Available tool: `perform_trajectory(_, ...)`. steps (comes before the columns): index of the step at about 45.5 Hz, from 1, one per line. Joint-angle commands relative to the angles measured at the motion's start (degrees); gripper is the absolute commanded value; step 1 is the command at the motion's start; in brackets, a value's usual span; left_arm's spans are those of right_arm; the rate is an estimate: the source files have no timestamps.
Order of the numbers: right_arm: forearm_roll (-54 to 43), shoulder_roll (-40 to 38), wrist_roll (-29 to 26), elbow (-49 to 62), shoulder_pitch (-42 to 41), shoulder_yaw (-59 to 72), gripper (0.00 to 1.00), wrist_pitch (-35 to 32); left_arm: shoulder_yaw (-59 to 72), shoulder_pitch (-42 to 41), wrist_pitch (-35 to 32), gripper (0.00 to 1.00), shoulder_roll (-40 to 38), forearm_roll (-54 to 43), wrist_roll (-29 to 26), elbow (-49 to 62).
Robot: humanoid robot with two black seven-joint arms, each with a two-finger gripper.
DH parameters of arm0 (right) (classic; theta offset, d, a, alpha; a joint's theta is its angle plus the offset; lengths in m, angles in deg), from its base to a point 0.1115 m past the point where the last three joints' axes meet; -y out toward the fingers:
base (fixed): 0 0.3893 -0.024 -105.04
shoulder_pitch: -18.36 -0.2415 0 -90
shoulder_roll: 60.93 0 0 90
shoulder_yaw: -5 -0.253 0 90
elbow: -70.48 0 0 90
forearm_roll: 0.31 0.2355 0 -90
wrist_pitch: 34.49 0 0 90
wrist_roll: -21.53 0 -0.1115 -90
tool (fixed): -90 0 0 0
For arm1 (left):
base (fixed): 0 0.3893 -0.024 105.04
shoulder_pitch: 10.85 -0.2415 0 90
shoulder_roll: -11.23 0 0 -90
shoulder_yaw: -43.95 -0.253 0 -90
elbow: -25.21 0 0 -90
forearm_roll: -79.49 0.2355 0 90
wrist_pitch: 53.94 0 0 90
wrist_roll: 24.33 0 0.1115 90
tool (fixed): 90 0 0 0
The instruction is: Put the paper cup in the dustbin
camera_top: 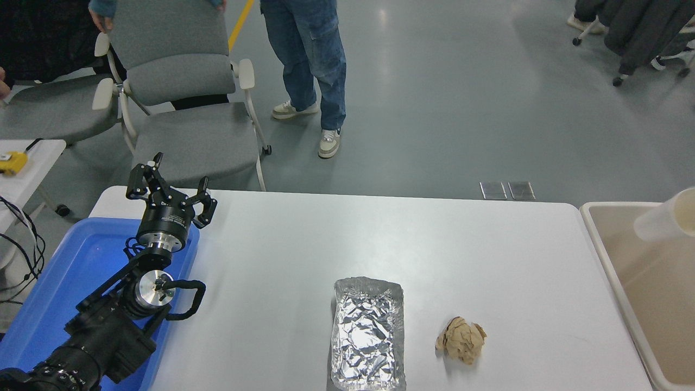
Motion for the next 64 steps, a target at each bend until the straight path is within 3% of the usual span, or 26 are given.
perform_trajectory(1,11.31,12.78,1.2,20.64,4.52,5.91,0.0,5.68,0.01,-0.01,0.0,1.0,0.0,-0.01,0.0,0.0)
perform_trajectory(11,33.81,18.23,-5.48,24.69,9.09,15.58,0.0,11.14,0.01,-0.01,0.0,1.0,0.0,-0.01,-0.09,0.0)
perform_trajectory(19,42.87,19.56,-10.49,25.31,10.06,17.43,0.0,14.65,0.01,-0.01,0.0,1.0,0.0,-0.01,-0.09,0.0)
perform_trajectory(55,50.0,21.23,-12.87,25.31,15.68,16.73,0.0,17.38,0.01,-0.01,0.0,1.0,0.0,-0.01,0.0,0.0)
perform_trajectory(56,50.0,21.23,-12.87,25.31,15.77,16.82,0.09,17.38,0.01,-0.01,0.0,1.0,0.0,-0.01,-0.09,0.0)
perform_trajectory(58,50.17,21.23,-12.78,25.31,15.95,16.99,0.43,17.47,0.01,-0.01,0.0,1.0,0.0,-0.01,0.0,0.0)
perform_trajectory(59,50.26,21.23,-12.78,25.31,16.03,16.99,0.55,17.47,0.01,-0.01,0.0,1.0,0.0,-0.01,-0.09,0.0)
perform_trajectory(62,50.35,21.14,-12.69,25.31,16.21,16.99,0.74,17.47,0.01,-0.01,0.0,1.0,0.0,-0.01,0.0,0.0)
perform_trajectory(64,50.35,20.96,-12.69,25.31,16.3,16.9,0.94,17.47,0.01,-0.01,0.0,1.0,0.0,-0.01,0.0,0.0)
